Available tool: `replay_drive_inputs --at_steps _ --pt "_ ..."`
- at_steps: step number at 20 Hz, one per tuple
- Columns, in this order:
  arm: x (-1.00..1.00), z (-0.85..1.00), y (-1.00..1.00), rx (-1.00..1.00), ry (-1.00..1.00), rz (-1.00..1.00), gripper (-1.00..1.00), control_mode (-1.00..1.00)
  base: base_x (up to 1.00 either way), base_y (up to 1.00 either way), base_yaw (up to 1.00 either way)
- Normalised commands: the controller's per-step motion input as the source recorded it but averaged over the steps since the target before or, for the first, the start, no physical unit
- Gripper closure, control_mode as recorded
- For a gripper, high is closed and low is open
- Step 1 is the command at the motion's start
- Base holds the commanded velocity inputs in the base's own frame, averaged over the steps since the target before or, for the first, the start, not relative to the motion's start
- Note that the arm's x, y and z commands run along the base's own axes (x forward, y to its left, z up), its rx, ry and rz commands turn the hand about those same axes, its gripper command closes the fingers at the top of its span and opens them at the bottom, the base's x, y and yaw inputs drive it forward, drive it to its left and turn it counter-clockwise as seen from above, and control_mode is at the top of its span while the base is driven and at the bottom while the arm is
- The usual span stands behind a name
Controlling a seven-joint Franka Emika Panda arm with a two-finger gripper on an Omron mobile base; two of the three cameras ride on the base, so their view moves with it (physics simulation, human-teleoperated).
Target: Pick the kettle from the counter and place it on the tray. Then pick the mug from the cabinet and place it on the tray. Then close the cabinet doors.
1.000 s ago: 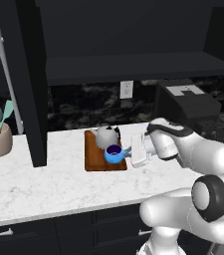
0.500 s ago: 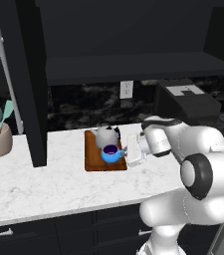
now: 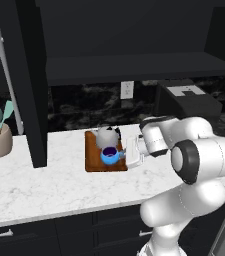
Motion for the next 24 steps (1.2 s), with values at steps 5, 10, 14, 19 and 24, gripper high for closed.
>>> replay_drive_inputs --at_steps 5,10,14,19,24 --pt "0.1 -0.19 0.0 0.0 0.0 0.0 1.0 -1.0 0.0 0.0 0.0" --pt "0.11 -0.2 0.0 0.0 0.0 0.0 1.0 -1.0 0.0 0.0 0.0" --pt "0.13 -0.14 0.0 0.0 0.0 0.0 1.0 -1.0 0.0 0.0 0.0" --pt "0.21 -0.06 0.0 0.0 0.01 0.0 1.0 -1.0 0.0 0.0 0.0" --pt "0.18 -0.05 0.0 0.0 0.01 0.0 -1.0 -1.0 0.0 0.0 0.0"
